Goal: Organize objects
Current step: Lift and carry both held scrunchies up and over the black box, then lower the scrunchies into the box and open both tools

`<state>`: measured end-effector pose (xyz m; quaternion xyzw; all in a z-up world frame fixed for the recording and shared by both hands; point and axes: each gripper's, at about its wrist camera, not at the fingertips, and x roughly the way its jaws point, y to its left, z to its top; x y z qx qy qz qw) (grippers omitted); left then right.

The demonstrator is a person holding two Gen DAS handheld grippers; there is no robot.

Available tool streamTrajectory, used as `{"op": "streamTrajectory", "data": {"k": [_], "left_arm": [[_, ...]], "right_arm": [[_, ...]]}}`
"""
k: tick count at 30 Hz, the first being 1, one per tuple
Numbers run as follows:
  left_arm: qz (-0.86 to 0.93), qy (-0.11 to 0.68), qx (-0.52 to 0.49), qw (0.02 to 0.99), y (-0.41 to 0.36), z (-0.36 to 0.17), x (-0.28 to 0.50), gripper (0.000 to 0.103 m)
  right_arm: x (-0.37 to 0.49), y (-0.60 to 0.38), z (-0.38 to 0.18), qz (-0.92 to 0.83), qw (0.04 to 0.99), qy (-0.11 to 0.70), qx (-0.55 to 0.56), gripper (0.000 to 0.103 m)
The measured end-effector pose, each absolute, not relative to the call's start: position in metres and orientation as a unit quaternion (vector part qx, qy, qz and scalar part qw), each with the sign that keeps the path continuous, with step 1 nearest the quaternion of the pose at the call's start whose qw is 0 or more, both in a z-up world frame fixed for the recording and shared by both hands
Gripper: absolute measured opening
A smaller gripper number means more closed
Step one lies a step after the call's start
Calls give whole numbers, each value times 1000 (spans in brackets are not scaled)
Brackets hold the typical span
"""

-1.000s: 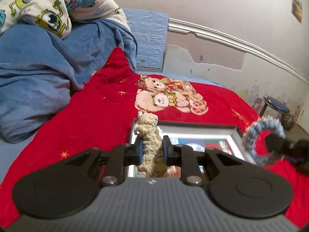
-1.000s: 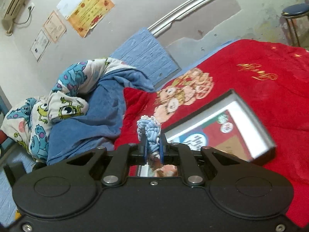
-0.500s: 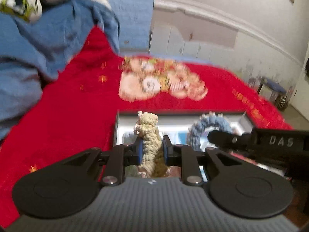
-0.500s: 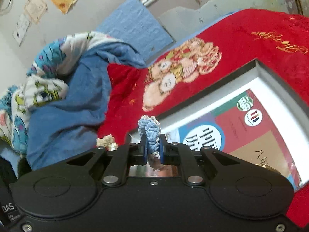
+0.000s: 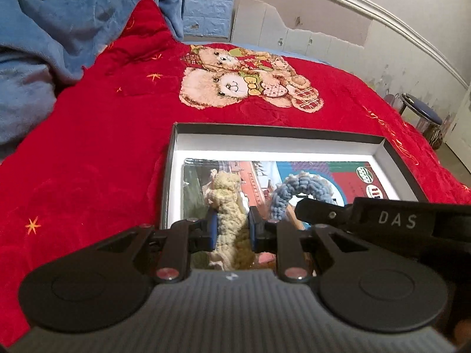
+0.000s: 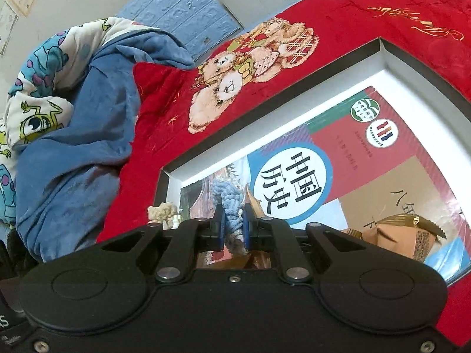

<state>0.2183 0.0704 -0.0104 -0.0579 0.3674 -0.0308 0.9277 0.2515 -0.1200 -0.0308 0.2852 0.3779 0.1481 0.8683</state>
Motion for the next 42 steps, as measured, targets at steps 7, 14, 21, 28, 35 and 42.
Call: {"op": "streamTrajectory", "data": {"k": [7,14,21,28,35,42], "left_arm": [[-24,382,-64,922,74,-24,223,26],[-24,380,-71,922,77,-24,223,31],[-46,395,-61,916,80,-22,224,52],[-75,370,-62,924,97,20,199,93],[-58,319,-23,946,81,73,152,98],[-55,272,-10,961,66,75,65,100]], "right_arm": [[254,-118,-35,142,865,387,287,12],[254,-114,-39,142,861,394,288,12],[255,-113,-40,140,860,403,280,16],[240,-121,-9,121,876,386,262,38],[197,-144,51,138,886,361,255,52],[130,-184,103,116,921,301,219,80]]}}
